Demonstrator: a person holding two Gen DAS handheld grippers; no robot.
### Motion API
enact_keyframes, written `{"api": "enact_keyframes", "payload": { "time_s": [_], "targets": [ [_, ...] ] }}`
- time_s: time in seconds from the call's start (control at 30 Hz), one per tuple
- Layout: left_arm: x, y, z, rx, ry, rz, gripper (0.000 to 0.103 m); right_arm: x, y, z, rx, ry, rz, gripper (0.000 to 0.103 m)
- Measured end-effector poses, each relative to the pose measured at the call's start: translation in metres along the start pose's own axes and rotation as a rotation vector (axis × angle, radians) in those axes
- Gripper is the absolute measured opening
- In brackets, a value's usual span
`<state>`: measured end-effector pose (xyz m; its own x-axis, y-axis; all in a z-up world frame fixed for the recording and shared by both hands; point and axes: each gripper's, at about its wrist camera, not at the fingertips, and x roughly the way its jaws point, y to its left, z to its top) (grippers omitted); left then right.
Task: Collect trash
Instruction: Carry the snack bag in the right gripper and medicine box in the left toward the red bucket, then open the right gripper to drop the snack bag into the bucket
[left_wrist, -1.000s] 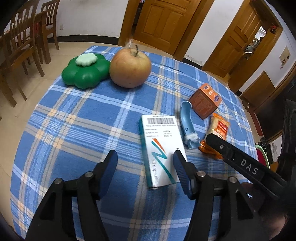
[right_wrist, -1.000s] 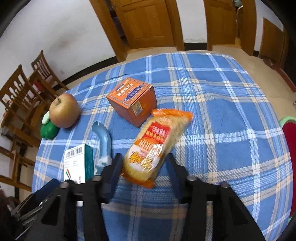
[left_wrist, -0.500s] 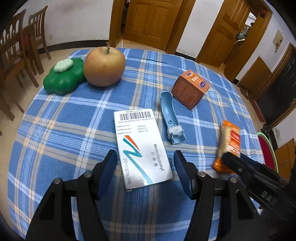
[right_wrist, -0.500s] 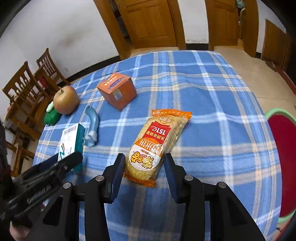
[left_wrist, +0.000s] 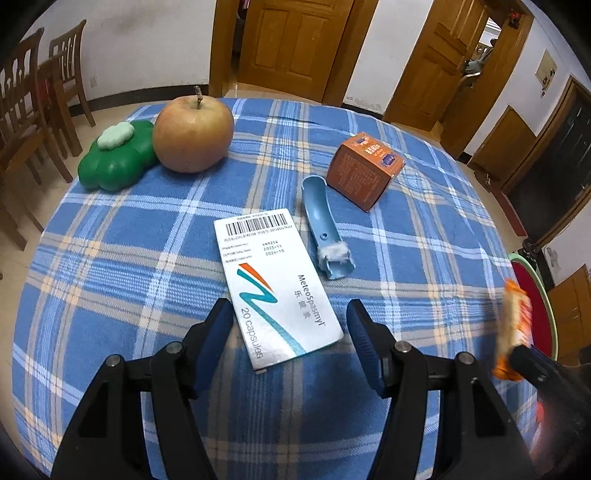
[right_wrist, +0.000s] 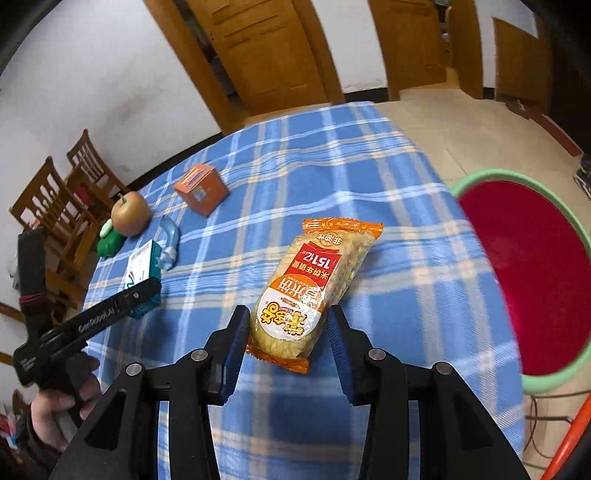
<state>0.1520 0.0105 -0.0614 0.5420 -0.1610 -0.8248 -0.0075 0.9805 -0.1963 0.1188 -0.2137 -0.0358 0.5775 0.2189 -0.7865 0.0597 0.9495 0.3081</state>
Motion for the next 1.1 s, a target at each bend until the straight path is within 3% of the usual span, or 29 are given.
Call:
{"api": "enact_keyframes", "payload": {
  "time_s": [0.23,0.33,0.6,1.1],
  "targets": [
    [0.001,0.0,0.002,-0.015,-0.005,0.002,0.063,-0.028,-0.032,-0.009,0.057,-0.043,-0.034,0.044],
    [0.002,0.001,0.002,-0.004,-0.018,0.017,0.059,-0.035,-0.044,-0.013,0.08,-0.05,-0.054,0.044],
    [-0.009,0.003,-0.002,-0.022,-0.039,-0.019,0.058,-0.059,-0.083,-0.021,0.171,-0.101,-0.092,0.044],
    [-0.048,-0.054,-0.01,0.058,-0.077,-0.141,0.058,-0.087,-0.15,-0.031,0.297,-0.16,-0.15,0.044]
  ]
}}
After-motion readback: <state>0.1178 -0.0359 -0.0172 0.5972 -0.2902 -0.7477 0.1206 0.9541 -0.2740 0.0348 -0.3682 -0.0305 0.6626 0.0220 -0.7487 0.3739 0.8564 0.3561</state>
